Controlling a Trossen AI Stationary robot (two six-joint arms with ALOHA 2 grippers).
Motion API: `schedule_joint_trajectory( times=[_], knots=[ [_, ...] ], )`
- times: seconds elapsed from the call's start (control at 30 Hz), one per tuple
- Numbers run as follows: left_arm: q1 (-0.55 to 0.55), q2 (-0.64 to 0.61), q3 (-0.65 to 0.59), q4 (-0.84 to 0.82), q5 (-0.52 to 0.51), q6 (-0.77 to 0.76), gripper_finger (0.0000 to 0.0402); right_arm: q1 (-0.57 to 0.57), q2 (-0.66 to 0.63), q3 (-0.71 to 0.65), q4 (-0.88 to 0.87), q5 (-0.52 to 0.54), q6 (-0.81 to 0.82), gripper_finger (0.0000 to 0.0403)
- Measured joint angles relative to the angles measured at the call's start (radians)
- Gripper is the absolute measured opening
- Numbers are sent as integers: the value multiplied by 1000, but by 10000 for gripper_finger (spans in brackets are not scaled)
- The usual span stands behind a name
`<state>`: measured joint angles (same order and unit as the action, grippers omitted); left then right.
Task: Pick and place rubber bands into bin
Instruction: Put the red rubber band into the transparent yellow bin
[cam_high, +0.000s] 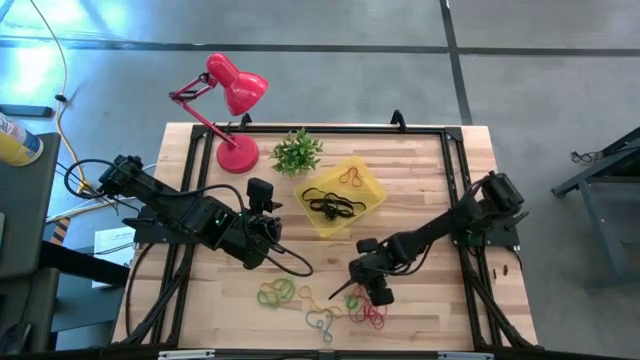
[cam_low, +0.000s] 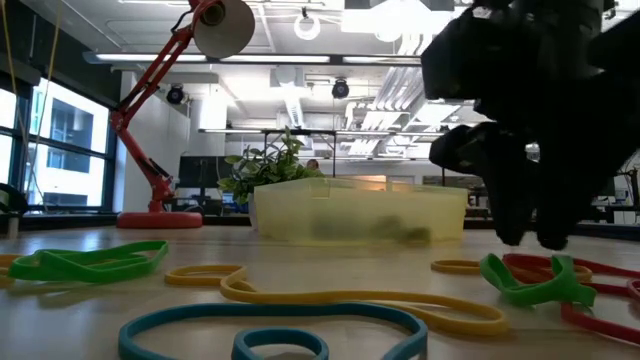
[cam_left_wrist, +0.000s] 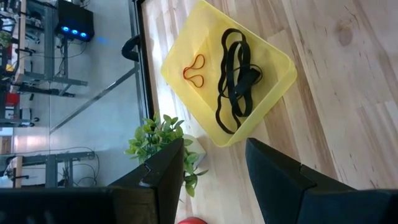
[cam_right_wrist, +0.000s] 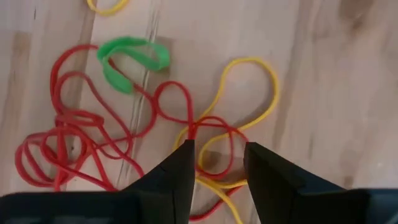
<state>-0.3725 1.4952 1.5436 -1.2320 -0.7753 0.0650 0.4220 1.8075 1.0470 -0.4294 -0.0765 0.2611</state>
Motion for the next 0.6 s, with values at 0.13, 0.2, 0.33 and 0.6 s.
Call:
schedule_joint_trajectory(
  times=[0.13, 0.2, 0.33, 0.6],
  knots=[
    [0, 0, 0, -2, -1, 2, 161, 7, 6, 0, 1, 45, 8, 121],
    [0, 0, 0, -2, -3, 5, 161, 6, 6, 0, 2, 62, 12, 115],
    [0, 0, 0, -1, -3, 10, 161, 4, 9, 0, 0, 64, 24, 100],
    [0, 0, 0, -1, -4, 9, 161, 5, 42, 0, 6, 25, 36, 88]
  ],
)
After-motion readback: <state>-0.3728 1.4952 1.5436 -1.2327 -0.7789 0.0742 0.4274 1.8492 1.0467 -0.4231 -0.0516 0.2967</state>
